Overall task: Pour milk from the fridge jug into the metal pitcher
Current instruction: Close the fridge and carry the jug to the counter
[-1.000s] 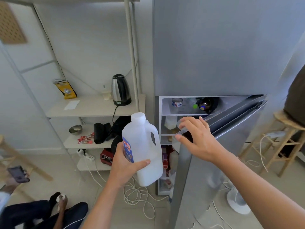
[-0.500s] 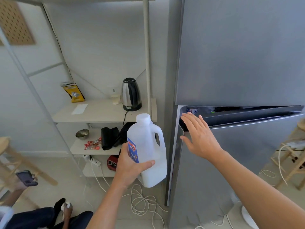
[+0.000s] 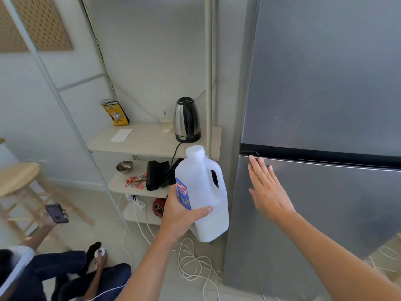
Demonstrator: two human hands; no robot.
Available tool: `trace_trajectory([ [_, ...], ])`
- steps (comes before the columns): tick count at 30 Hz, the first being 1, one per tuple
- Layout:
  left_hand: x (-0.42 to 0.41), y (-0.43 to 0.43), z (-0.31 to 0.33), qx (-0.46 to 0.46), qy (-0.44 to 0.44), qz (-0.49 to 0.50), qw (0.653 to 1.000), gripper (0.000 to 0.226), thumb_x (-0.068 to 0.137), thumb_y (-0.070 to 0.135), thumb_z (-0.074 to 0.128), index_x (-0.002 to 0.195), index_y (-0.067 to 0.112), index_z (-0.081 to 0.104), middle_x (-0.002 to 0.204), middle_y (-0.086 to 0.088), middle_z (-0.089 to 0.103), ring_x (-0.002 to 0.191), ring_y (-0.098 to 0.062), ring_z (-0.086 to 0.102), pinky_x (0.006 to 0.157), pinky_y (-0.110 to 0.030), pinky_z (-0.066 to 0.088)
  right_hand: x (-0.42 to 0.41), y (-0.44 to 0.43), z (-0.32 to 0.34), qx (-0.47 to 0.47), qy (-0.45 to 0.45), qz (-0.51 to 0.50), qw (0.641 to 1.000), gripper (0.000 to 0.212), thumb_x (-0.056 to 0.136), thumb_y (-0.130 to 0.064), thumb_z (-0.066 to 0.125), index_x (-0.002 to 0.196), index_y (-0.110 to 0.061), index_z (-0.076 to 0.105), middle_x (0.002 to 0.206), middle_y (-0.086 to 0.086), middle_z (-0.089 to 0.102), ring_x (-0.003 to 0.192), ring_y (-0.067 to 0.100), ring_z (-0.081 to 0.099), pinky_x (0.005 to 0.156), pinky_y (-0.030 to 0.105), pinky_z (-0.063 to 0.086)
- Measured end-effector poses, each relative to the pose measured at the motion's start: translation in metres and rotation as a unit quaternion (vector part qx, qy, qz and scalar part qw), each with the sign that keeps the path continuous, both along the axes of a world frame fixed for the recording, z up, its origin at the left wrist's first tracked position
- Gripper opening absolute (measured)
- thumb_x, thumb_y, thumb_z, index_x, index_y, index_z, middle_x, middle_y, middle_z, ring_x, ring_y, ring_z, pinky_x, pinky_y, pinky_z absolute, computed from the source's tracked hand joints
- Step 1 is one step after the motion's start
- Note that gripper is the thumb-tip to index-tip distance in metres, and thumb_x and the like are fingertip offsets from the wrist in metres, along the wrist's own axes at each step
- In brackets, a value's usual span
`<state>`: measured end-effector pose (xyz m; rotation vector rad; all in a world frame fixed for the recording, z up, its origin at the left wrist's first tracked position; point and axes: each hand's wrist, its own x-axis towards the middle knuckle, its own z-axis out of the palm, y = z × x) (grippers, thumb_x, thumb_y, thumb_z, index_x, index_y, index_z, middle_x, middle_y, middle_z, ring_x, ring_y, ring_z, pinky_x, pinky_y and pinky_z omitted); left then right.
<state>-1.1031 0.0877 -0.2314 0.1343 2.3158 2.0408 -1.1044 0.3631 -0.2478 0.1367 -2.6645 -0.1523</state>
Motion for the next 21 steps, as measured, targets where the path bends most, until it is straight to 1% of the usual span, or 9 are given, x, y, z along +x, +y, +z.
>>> trace_trajectory([
  [4, -0.002, 0.008, 0.000, -0.004, 0.001, 0.009, 1.000, 0.083, 0.045, 0.028, 0.096, 0.116, 0.030, 0.053, 0.108, 0.013, 0.069, 0.095, -0.002, 0.069, 0.073, -0.023, 0.056, -0.005, 0.000, -0.003, -0.027, -0.008, 0.011, 1.000, 0.079, 0.089, -0.018, 0.064, 0.153, 0.002, 0.022, 0.165, 0.013, 0.003, 0.152, 0.032, 0.002, 0.119, 0.050, 0.012],
  [7, -0.003, 0.010, -0.002, -0.013, 0.000, 0.017, 1.000, 0.083, 0.044, 0.029, 0.096, 0.115, 0.032, 0.053, 0.106, 0.016, 0.069, 0.096, -0.002, 0.068, 0.076, -0.026, 0.057, 0.003, -0.014, 0.005, -0.182, 0.036, 0.090, 0.979, 0.059, 0.096, -0.017, 0.056, 0.149, -0.003, 0.036, 0.163, 0.009, 0.021, 0.152, 0.026, 0.009, 0.122, 0.048, 0.013],
  [9, -0.003, 0.011, -0.002, -0.020, 0.003, 0.026, 0.999, 0.083, 0.044, 0.029, 0.096, 0.114, 0.031, 0.053, 0.104, 0.017, 0.069, 0.095, -0.001, 0.068, 0.078, -0.027, 0.056, 0.010, -0.033, 0.026, -0.343, 0.024, 0.125, 0.931, 0.043, 0.099, -0.023, 0.051, 0.141, -0.012, 0.048, 0.149, -0.002, 0.047, 0.143, 0.015, 0.035, 0.116, 0.038, 0.031],
  [11, -0.002, 0.011, -0.001, -0.021, 0.007, 0.036, 0.999, 0.084, 0.043, 0.029, 0.096, 0.115, 0.029, 0.053, 0.105, 0.015, 0.069, 0.096, -0.003, 0.069, 0.078, -0.028, 0.056, 0.012, -0.055, 0.050, -0.468, -0.035, 0.143, 0.871, 0.028, 0.101, -0.030, 0.047, 0.125, -0.020, 0.059, 0.122, -0.010, 0.066, 0.116, 0.006, 0.059, 0.095, 0.031, 0.051],
  [12, -0.001, 0.010, 0.000, -0.022, 0.008, 0.041, 0.999, 0.085, 0.042, 0.029, 0.097, 0.115, 0.029, 0.052, 0.107, 0.013, 0.069, 0.098, -0.005, 0.069, 0.079, -0.029, 0.057, 0.012, -0.065, 0.059, -0.512, -0.063, 0.154, 0.843, 0.024, 0.101, -0.034, 0.046, 0.114, -0.022, 0.063, 0.109, -0.011, 0.069, 0.103, 0.007, 0.063, 0.087, 0.034, 0.054],
  [14, 0.001, 0.005, 0.002, -0.021, 0.013, 0.052, 0.998, 0.087, 0.041, 0.031, 0.097, 0.116, 0.030, 0.052, 0.109, 0.012, 0.069, 0.103, -0.010, 0.069, 0.083, -0.034, 0.058, 0.005, -0.080, 0.070, -0.574, -0.099, 0.173, 0.794, 0.029, 0.098, -0.042, 0.044, 0.096, -0.022, 0.064, 0.093, -0.007, 0.067, 0.091, 0.017, 0.064, 0.082, 0.043, 0.055],
  [16, 0.004, -0.003, 0.005, -0.017, 0.021, 0.062, 0.998, 0.088, 0.042, 0.030, 0.098, 0.117, 0.030, 0.052, 0.109, 0.015, 0.069, 0.106, -0.012, 0.069, 0.088, -0.039, 0.058, -0.002, -0.091, 0.078, -0.628, -0.132, 0.196, 0.742, 0.040, 0.096, -0.048, 0.043, 0.087, -0.015, 0.062, 0.089, 0.003, 0.066, 0.086, 0.025, 0.063, 0.082, 0.047, 0.054],
  [18, 0.010, -0.012, 0.010, -0.020, 0.026, 0.077, 0.996, 0.086, 0.045, 0.025, 0.098, 0.118, 0.029, 0.052, 0.106, 0.020, 0.069, 0.105, -0.011, 0.069, 0.090, -0.041, 0.058, -0.007, -0.102, 0.083, -0.650, -0.181, 0.227, 0.702, 0.051, 0.097, -0.051, 0.039, 0.079, -0.007, 0.057, 0.081, 0.008, 0.062, 0.078, 0.026, 0.058, 0.078, 0.042, 0.049],
  [21, 0.025, -0.032, 0.017, -0.029, 0.033, 0.109, 0.993, 0.086, 0.046, 0.021, 0.097, 0.119, 0.026, 0.052, 0.106, 0.019, 0.069, 0.103, -0.009, 0.069, 0.090, -0.040, 0.058, -0.009, -0.131, 0.089, -0.649, -0.233, 0.268, 0.673, 0.052, 0.098, -0.053, 0.038, 0.068, -0.011, 0.049, 0.065, 0.004, 0.052, 0.068, 0.021, 0.047, 0.072, 0.038, 0.038],
])
